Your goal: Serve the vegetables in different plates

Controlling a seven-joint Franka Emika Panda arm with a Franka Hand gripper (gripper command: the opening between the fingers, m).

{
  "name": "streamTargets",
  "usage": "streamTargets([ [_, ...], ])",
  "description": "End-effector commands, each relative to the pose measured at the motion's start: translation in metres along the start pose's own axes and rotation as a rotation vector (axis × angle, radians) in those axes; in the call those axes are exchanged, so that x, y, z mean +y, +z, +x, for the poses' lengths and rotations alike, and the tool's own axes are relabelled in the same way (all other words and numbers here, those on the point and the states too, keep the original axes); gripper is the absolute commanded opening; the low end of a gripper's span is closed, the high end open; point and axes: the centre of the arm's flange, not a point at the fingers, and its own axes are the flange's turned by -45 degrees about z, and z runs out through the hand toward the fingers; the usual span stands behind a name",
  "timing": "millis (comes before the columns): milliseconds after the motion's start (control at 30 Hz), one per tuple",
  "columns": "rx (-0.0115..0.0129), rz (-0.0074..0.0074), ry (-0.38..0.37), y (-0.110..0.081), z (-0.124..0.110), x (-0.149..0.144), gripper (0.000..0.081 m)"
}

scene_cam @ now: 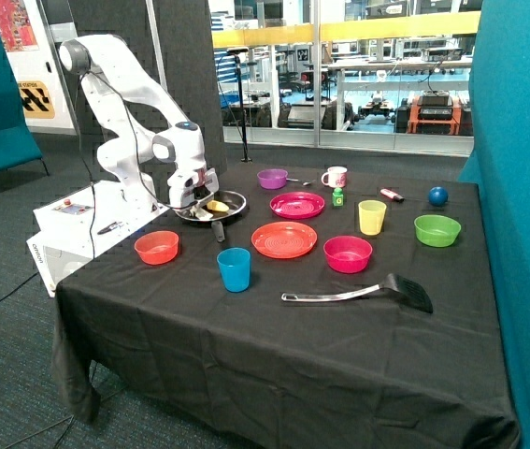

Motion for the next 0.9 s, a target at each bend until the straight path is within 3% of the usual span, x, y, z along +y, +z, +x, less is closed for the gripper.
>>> streamTargets([
  [0, -0.0021, 0.0029, 0.006, 0.001, 0.001, -0.003, 0.0025],
  [500, -0.0021, 0.0029, 0.007, -0.001, -0.002, -0.001, 0.0],
  [867, -0.0021, 0.0029, -0.013, -0.029, 0.003, -0.006, 0.0],
])
